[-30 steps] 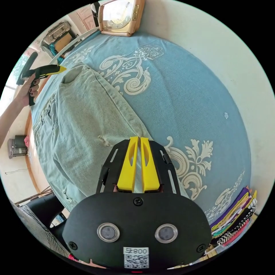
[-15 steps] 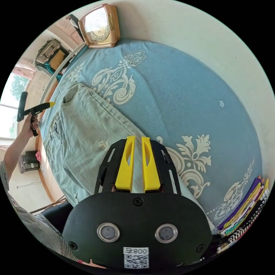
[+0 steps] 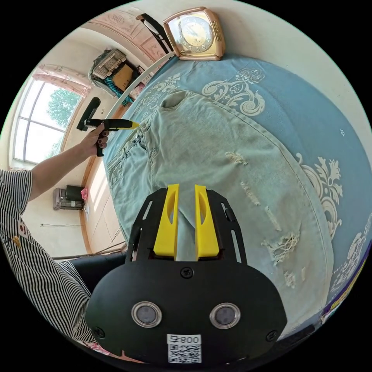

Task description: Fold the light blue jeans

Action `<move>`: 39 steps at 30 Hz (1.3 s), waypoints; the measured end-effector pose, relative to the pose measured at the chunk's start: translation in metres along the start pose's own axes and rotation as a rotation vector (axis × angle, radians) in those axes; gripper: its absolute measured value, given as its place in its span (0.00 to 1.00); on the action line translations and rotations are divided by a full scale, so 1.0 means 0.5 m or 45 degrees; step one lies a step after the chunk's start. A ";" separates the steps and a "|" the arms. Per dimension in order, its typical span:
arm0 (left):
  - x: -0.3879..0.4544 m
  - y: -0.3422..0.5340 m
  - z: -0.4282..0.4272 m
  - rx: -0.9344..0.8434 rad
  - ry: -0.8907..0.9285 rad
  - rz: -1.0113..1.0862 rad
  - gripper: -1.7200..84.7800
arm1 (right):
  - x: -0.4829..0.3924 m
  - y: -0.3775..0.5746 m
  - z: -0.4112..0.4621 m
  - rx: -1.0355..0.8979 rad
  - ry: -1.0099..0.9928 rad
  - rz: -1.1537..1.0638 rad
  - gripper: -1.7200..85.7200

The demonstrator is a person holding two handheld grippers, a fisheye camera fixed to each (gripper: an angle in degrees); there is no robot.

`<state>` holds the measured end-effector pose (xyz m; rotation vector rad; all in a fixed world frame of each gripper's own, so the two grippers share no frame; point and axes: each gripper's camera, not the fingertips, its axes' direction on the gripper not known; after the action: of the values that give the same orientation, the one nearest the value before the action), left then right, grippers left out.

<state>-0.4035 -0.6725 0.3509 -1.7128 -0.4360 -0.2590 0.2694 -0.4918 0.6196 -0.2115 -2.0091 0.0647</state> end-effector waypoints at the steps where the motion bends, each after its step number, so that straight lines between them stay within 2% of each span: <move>1: 0.001 0.018 0.013 -0.022 -0.023 0.012 0.09 | 0.002 0.016 0.002 -0.002 0.000 0.005 0.10; 4: -0.028 0.081 0.037 -0.080 -0.079 -0.065 0.09 | -0.003 0.088 0.029 -0.065 -0.046 0.001 0.11; 10: -0.135 0.224 0.049 -0.094 -0.147 -0.480 0.10 | -0.119 0.178 0.152 -0.272 -0.159 -0.237 0.12; 12: -0.161 0.257 0.065 -0.068 -0.066 -0.600 0.11 | -0.185 0.201 0.218 -0.358 -0.163 -0.384 0.12; 14: -0.188 0.279 0.111 -0.060 0.120 -0.705 0.11 | -0.226 0.218 0.266 -0.399 -0.091 -0.490 0.12; 18: -0.197 0.272 0.187 -0.085 0.219 -0.733 0.12 | -0.269 0.256 0.366 -0.490 0.042 -0.610 0.12; 20: -0.194 0.266 0.210 -0.082 0.155 -0.702 0.11 | -0.269 0.273 0.393 -0.520 0.099 -0.612 0.12; 30: -0.214 0.282 0.297 -0.021 0.217 -0.620 0.10 | -0.268 0.382 0.422 -0.358 0.209 -0.655 0.10; 39: -0.236 0.328 0.379 0.140 0.412 -0.607 0.07 | -0.297 0.500 0.406 -0.154 0.301 -0.710 0.10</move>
<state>-0.4531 -0.5269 0.1205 -1.4082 -0.6008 -0.8296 0.1793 -0.2629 0.3644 0.2586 -1.7724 -0.4172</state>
